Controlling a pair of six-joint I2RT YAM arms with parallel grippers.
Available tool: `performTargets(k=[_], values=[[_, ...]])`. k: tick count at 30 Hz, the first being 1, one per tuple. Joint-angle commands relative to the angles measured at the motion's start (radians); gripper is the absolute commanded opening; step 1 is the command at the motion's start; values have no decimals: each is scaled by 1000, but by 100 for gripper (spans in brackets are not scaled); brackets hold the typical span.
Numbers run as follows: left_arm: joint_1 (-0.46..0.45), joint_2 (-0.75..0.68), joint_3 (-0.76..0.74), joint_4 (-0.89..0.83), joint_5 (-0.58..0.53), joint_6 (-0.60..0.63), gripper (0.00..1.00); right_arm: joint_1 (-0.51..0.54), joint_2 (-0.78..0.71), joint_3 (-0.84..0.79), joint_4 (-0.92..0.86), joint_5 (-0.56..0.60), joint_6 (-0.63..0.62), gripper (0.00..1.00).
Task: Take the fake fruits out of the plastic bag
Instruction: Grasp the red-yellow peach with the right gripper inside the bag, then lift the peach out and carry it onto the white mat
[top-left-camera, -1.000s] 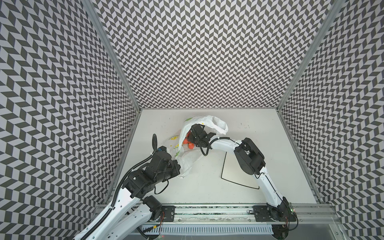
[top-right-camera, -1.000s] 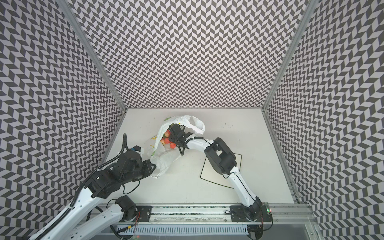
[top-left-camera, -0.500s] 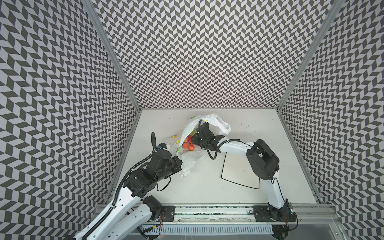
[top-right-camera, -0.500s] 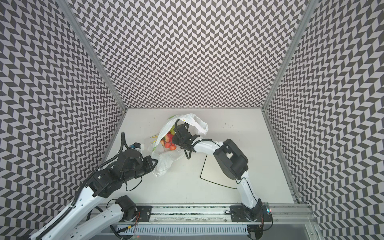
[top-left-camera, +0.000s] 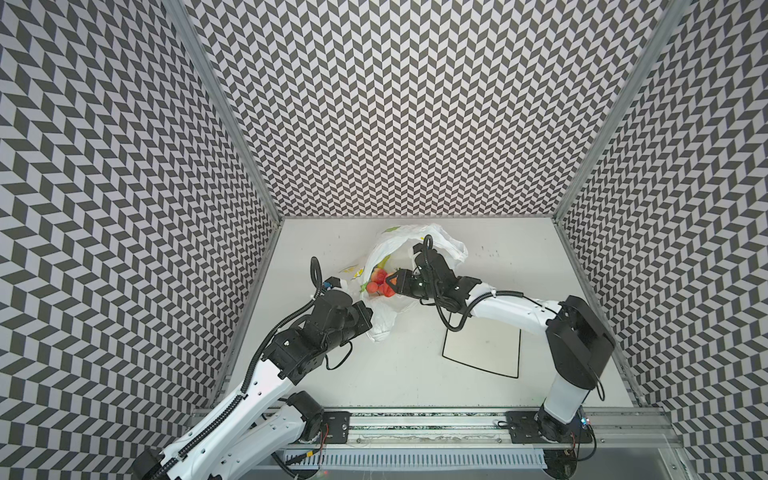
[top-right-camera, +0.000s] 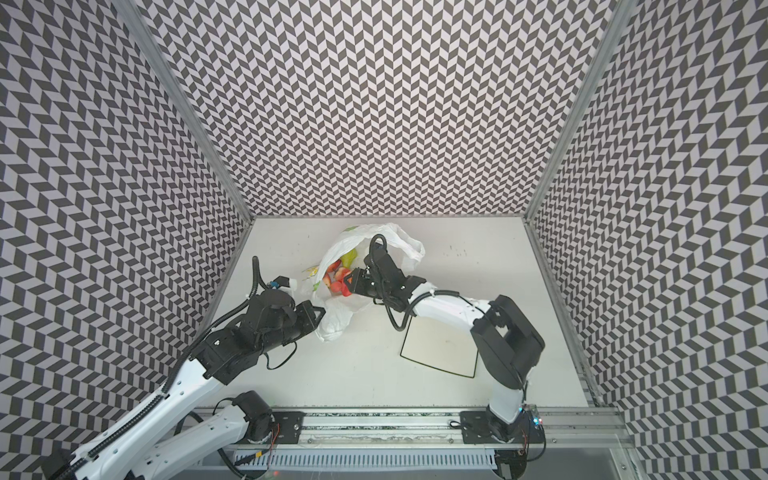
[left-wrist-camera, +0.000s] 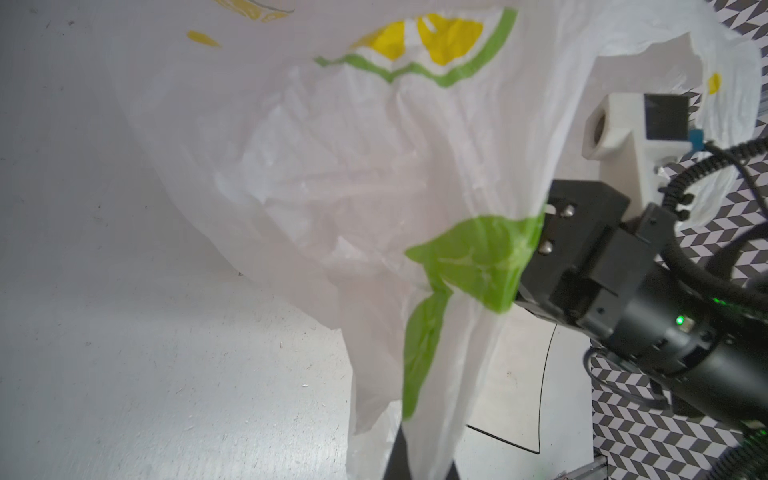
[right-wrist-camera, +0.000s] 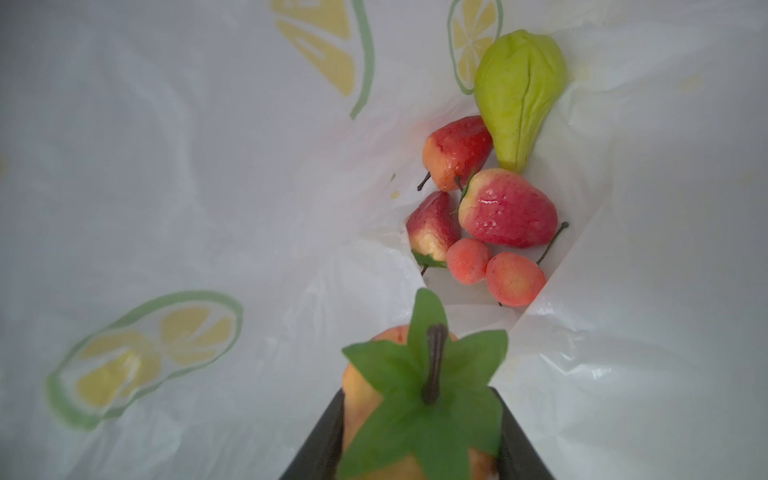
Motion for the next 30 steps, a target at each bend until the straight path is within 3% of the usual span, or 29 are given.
performTargets(k=[1, 13, 18, 22, 26, 30], values=[[-4, -12, -1, 26, -35, -9, 0, 27, -124, -44, -7, -101, -77, 39], [-4, -17, -3, 26, -57, -6, 0, 47, -568, -190, -316, -120, -296, 38], [-4, -33, -10, 28, -71, -7, 0, 38, -778, -235, -477, -45, -332, 38], [-5, -38, -12, 25, -74, -14, 0, 31, -860, -240, -629, 94, -276, 38], [-4, -41, -13, 24, -80, -17, 0, 12, -933, -305, -721, 264, -110, 36], [-4, -38, -10, 22, -81, -16, 0, -49, -940, -406, -659, 318, 19, 34]])
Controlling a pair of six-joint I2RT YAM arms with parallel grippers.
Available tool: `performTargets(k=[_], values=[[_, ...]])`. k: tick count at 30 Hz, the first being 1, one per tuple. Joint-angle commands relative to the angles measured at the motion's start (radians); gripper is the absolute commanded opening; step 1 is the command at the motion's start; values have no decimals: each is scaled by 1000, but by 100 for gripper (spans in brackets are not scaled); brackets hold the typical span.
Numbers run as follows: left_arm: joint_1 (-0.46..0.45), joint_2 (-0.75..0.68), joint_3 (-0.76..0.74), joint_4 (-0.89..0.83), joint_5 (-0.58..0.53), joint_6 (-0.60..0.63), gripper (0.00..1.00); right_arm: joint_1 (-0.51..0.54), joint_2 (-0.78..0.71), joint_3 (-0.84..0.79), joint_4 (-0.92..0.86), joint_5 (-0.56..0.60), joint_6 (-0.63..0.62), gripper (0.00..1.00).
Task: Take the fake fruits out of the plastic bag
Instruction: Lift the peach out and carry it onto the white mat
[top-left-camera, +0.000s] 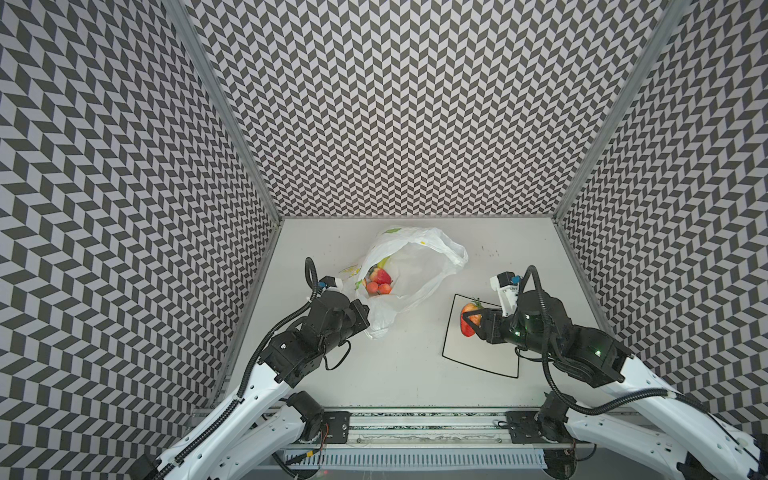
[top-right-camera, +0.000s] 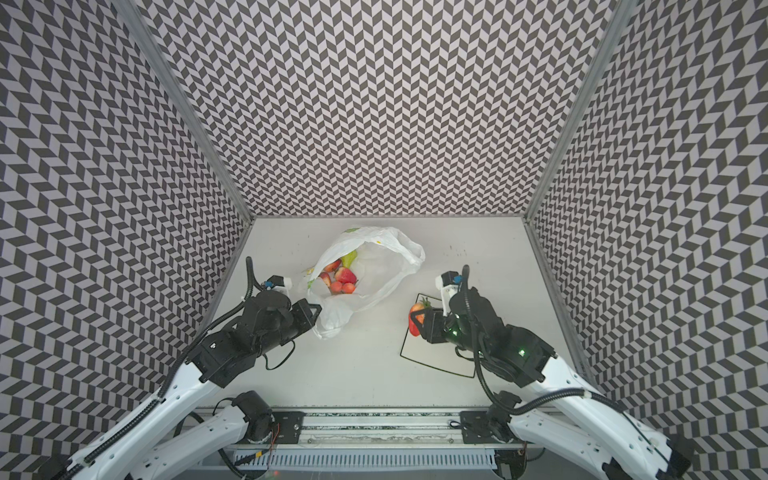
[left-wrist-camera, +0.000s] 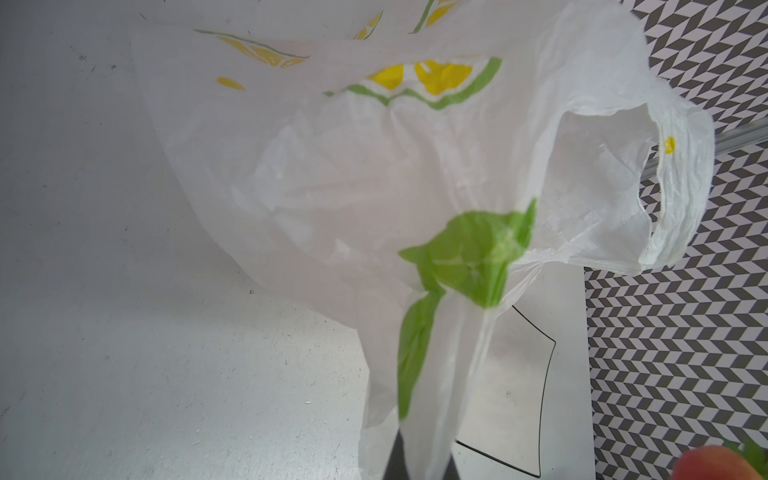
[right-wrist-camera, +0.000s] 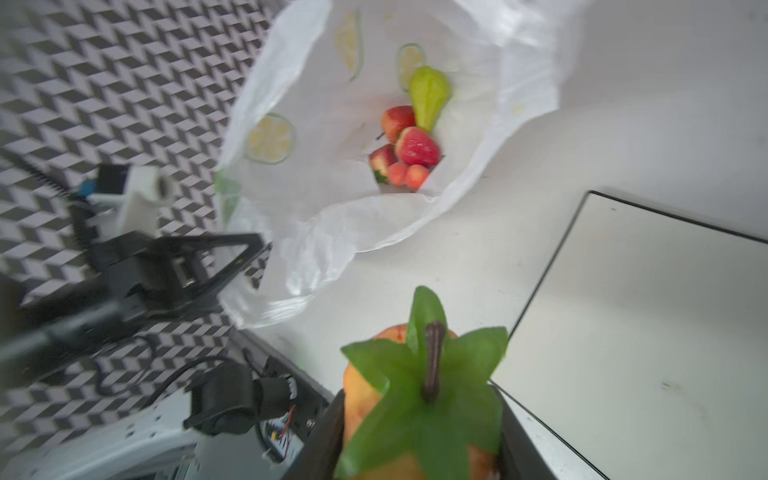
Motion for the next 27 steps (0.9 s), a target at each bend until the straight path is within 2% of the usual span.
performTargets(k=[1, 8, 12, 17, 23, 27], values=[[-5, -10, -6, 14, -29, -11, 0, -50, 10, -75, 41, 105, 150, 34], [-5, -10, -1, 10, -27, -6, 0, -205, 127, -302, 508, -1, 266, 33], [-5, -7, 7, 10, -28, -4, 0, -265, 241, -346, 722, 8, 246, 34], [-5, -2, 18, 8, -27, 6, 0, -324, 402, -346, 813, -12, 244, 34], [-5, -8, 21, 5, -29, 6, 0, -344, 516, -334, 883, -81, 245, 34], [-5, -11, 24, 4, -29, 7, 0, -344, 568, -343, 912, -78, 243, 35]])
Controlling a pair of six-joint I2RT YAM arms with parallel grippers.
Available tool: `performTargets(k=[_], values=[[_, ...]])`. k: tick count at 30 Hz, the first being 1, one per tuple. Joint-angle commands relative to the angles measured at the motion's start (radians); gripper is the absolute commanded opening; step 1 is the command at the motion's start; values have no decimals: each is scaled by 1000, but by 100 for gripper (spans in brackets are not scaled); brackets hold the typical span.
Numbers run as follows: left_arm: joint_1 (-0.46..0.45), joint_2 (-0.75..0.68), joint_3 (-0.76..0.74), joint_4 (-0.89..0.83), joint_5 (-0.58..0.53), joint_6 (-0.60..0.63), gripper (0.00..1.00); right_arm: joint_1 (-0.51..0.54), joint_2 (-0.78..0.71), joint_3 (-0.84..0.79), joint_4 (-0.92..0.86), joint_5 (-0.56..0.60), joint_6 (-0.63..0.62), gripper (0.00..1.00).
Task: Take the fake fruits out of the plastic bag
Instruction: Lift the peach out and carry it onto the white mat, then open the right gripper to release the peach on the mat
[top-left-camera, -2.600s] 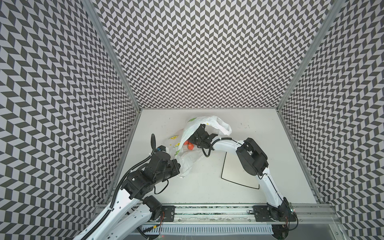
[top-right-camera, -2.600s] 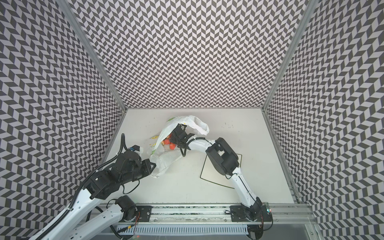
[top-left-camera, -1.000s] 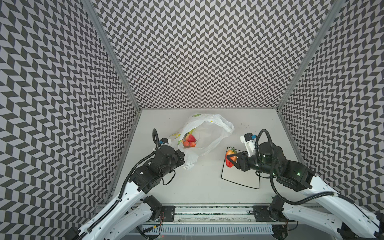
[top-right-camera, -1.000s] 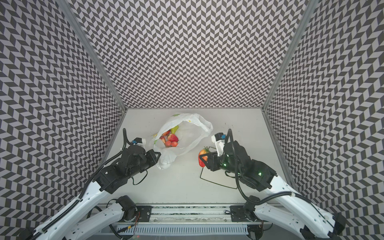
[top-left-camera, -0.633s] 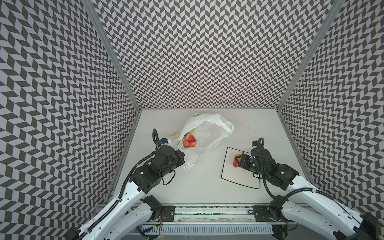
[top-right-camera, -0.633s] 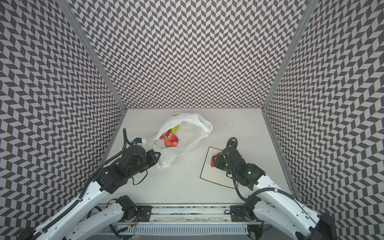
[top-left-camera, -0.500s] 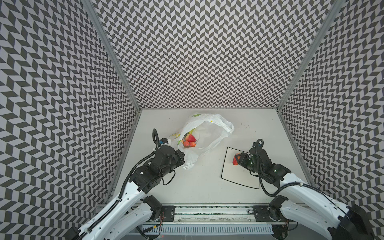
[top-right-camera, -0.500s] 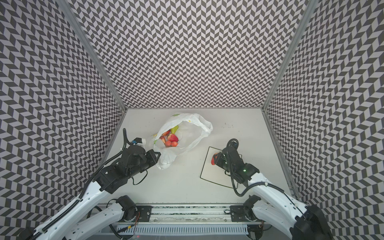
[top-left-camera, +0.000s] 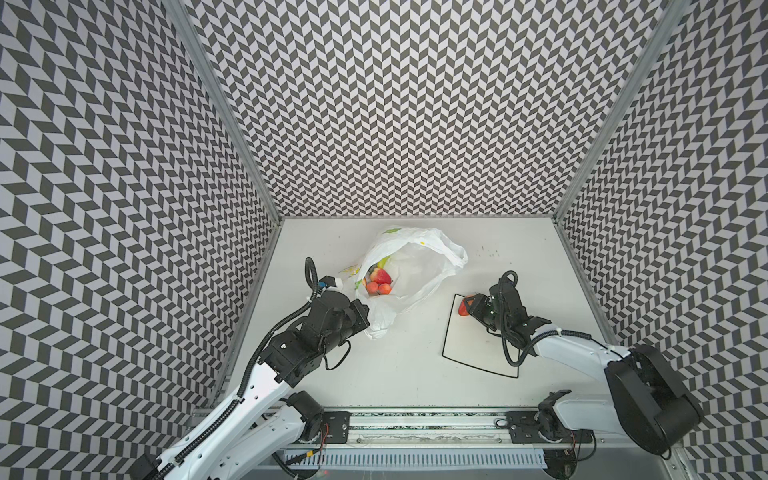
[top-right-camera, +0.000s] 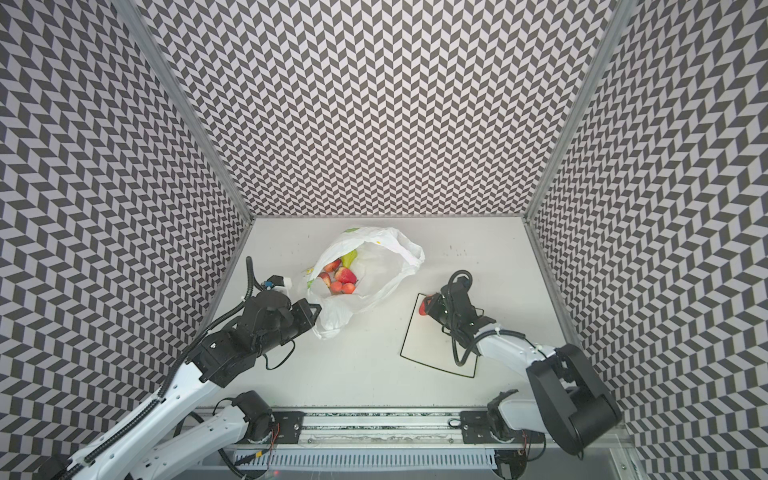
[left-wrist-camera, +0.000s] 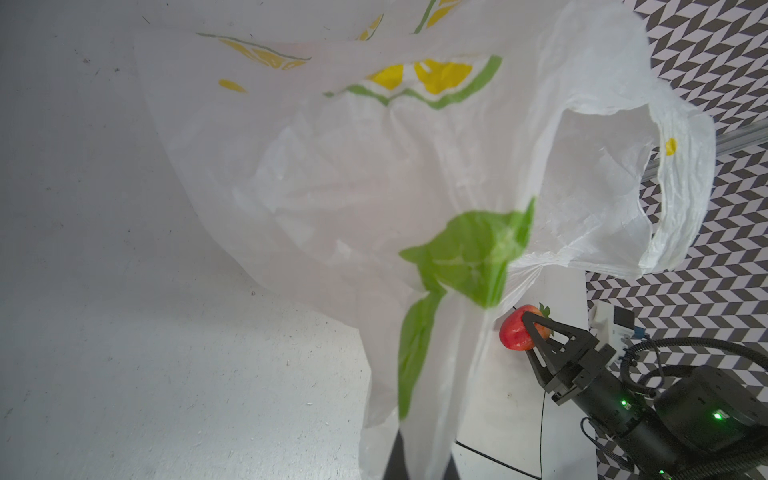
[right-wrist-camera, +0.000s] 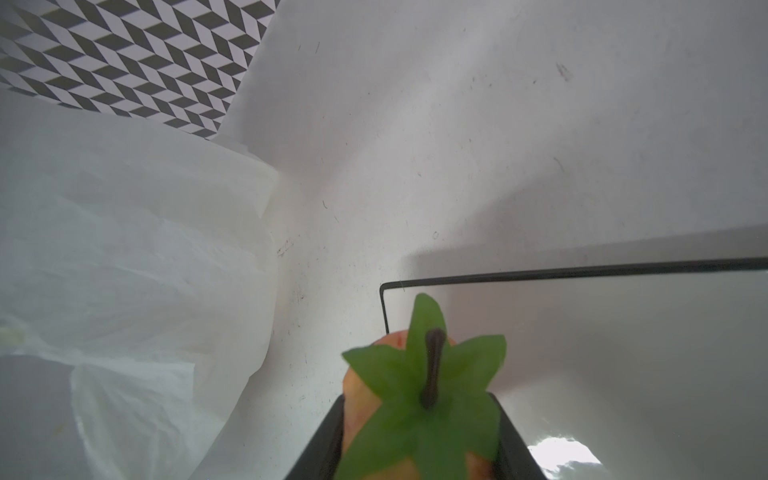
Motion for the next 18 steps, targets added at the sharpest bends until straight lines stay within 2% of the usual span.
performTargets(k=[1, 4, 9, 16, 18], values=[[-5, -14, 23, 4, -25, 4, 0, -4, 30, -1, 100, -9, 15, 36], [-5, -19, 22, 5, -27, 3, 0, -4, 50, -10, 108, 4, 13, 40], [-5, -18, 19, 6, -23, 1, 0, -4, 65, 0, 70, 37, 1, 58], [-5, -18, 16, 8, -16, 0, 0, -8, 16, 17, -15, 82, -24, 72], [-4, -18, 16, 9, -16, 0, 0, -9, -14, 26, -58, 96, -32, 80]])
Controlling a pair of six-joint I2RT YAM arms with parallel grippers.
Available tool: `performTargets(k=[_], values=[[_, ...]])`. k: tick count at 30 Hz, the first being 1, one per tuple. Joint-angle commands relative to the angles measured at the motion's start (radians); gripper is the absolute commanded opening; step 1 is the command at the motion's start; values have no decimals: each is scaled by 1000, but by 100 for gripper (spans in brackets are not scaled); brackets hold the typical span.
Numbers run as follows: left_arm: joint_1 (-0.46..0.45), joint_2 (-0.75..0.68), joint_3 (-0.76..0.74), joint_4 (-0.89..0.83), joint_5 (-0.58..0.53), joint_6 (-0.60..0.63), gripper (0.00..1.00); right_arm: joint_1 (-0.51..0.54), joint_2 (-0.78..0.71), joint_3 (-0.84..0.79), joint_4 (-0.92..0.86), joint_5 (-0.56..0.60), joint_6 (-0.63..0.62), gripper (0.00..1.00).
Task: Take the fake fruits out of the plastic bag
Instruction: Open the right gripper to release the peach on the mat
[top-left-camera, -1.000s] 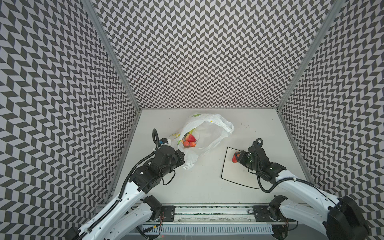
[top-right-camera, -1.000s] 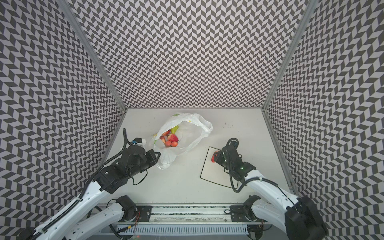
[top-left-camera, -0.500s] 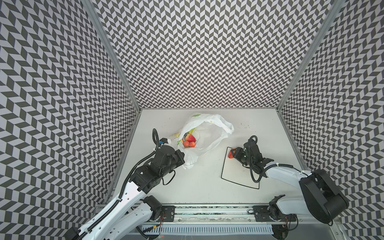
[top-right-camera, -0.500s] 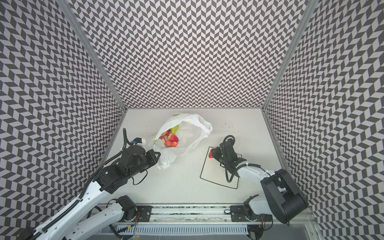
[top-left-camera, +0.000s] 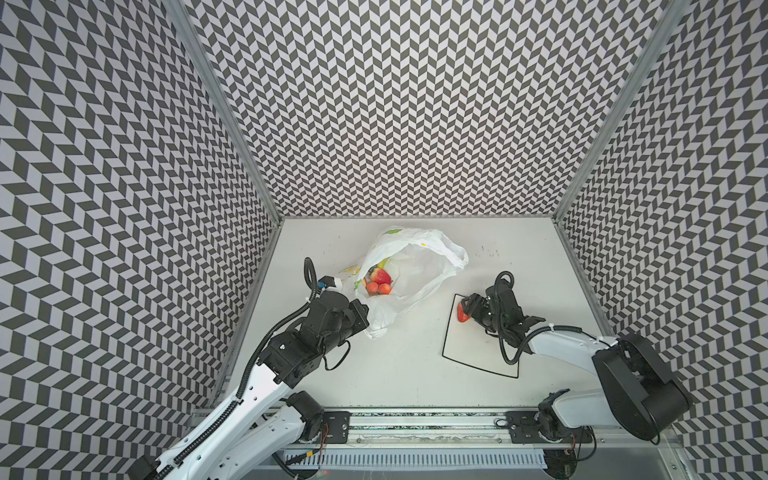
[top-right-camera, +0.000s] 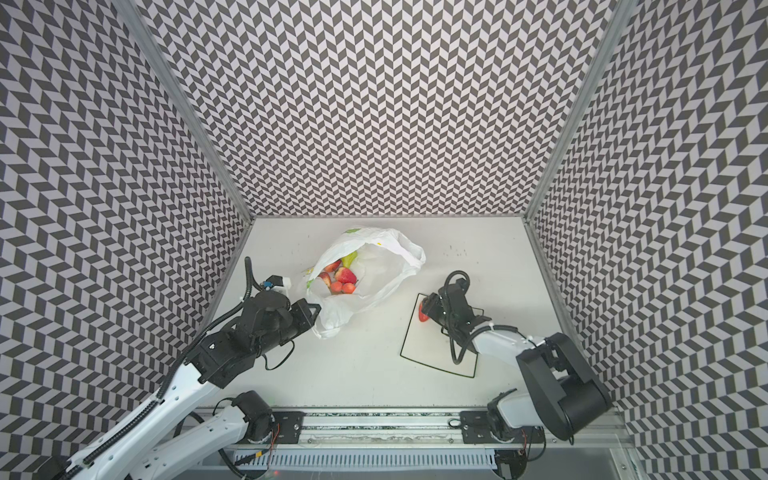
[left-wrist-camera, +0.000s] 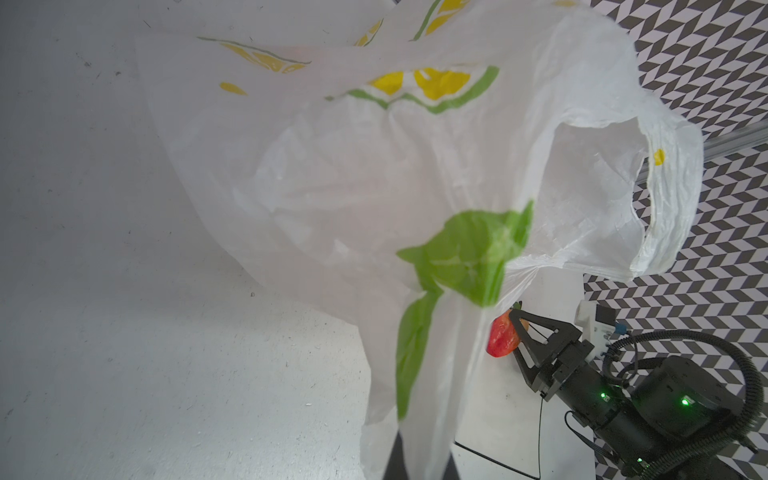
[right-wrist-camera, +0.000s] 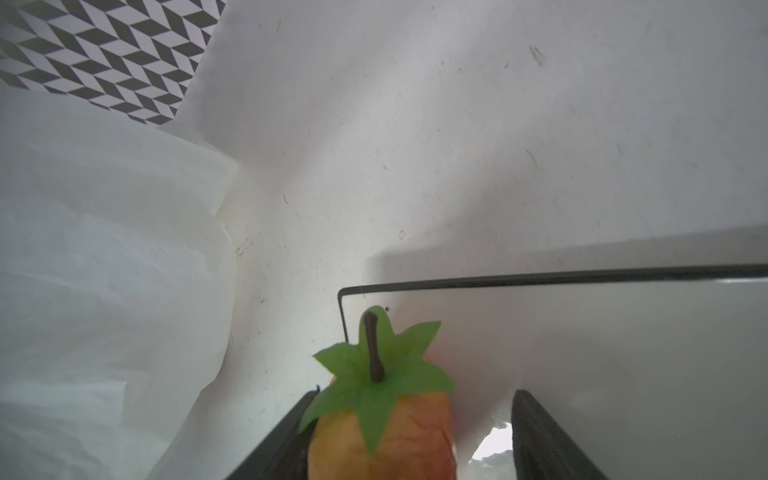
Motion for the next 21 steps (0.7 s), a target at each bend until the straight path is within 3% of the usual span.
performTargets(k=[1, 4, 9, 17, 21], values=[[-5, -13, 16, 10, -15, 0, 0, -6, -70, 31, -65, 51, -13, 83], [-5, -14, 14, 14, -19, 1, 0, -14, -142, 42, -181, 89, -25, 90], [-5, -19, 10, 23, -20, 1, 0, -18, -321, 53, -359, 118, -49, 90], [-4, -33, -1, 27, -22, -4, 0, 3, -593, 147, -489, 45, -185, 75], [-5, -40, 1, 22, -27, -3, 0, 103, -640, 227, -494, 22, -271, 68]])
